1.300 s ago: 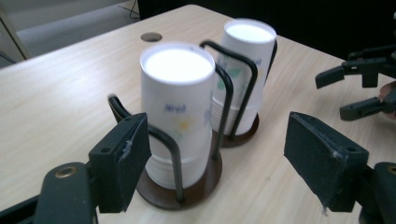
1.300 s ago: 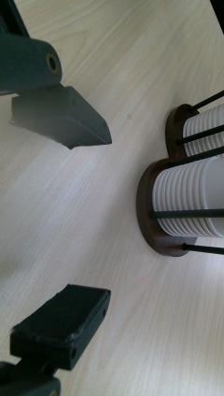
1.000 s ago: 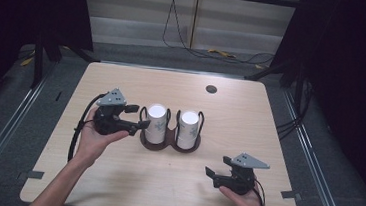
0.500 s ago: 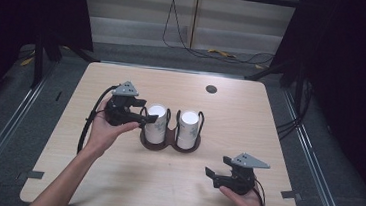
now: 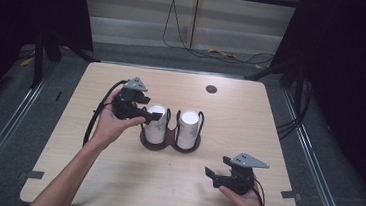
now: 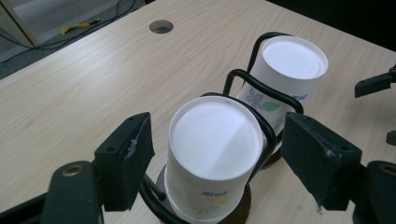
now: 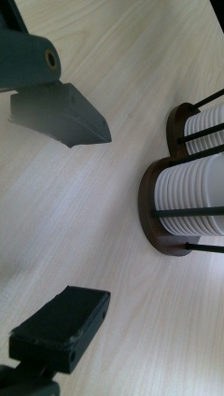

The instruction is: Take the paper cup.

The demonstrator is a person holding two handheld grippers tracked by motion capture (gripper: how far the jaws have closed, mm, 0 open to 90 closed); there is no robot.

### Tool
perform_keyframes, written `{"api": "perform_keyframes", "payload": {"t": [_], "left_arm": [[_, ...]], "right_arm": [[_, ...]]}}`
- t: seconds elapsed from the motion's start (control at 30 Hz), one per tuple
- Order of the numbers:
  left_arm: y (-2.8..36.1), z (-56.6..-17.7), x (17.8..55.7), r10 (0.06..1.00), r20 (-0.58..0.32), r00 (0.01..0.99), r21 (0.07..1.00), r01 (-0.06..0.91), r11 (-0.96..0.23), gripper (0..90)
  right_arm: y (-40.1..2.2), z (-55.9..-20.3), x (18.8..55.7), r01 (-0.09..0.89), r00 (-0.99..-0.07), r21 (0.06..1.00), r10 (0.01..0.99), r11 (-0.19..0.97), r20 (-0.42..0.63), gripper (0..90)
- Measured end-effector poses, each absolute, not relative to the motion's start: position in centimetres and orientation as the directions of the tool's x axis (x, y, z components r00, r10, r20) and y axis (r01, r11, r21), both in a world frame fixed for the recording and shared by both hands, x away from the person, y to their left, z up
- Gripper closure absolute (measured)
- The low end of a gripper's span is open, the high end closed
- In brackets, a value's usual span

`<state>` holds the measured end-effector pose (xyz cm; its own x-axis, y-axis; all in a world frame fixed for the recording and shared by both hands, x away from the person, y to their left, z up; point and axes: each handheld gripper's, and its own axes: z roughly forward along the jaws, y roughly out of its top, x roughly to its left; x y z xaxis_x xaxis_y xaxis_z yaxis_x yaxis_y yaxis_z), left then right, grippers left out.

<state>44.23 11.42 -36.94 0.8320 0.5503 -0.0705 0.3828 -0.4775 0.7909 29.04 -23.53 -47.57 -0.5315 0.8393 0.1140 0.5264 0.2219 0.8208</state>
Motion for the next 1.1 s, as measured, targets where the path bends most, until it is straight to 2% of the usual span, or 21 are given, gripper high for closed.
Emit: {"api": "perform_keyframes", "payload": {"t": [0.17,0.43,0.6,0.67,1.1], "left_arm": [[10.7,-37.1,44.8,0.553,-0.075,0.830,0.761,0.406,-0.506,27.9],[9.8,-36.9,45.4,0.541,-0.041,0.840,0.687,0.417,-0.596,27.0],[9.3,-37.2,45.9,0.537,-0.056,0.842,0.665,0.432,-0.609,27.2],[9.2,-37.2,46.0,0.536,-0.054,0.843,0.658,0.434,-0.615,30.0],[8.4,-38.0,46.5,0.545,-0.053,0.836,0.602,0.463,-0.651,27.0]], "right_arm": [[-23.6,-47.6,29.0,0.527,-0.535,0.820,0.837,0.225,0.114,19.9],[-23.6,-47.6,29.0,0.528,-0.533,0.819,0.838,0.226,0.112,20.0],[-23.6,-47.6,29.0,0.529,-0.534,0.818,0.838,0.228,0.113,20.2],[-23.6,-47.6,29.0,0.530,-0.535,0.817,0.837,0.226,0.115,20.2],[-23.6,-47.7,29.1,0.539,-0.531,0.812,0.839,0.223,0.122,20.6]]}}
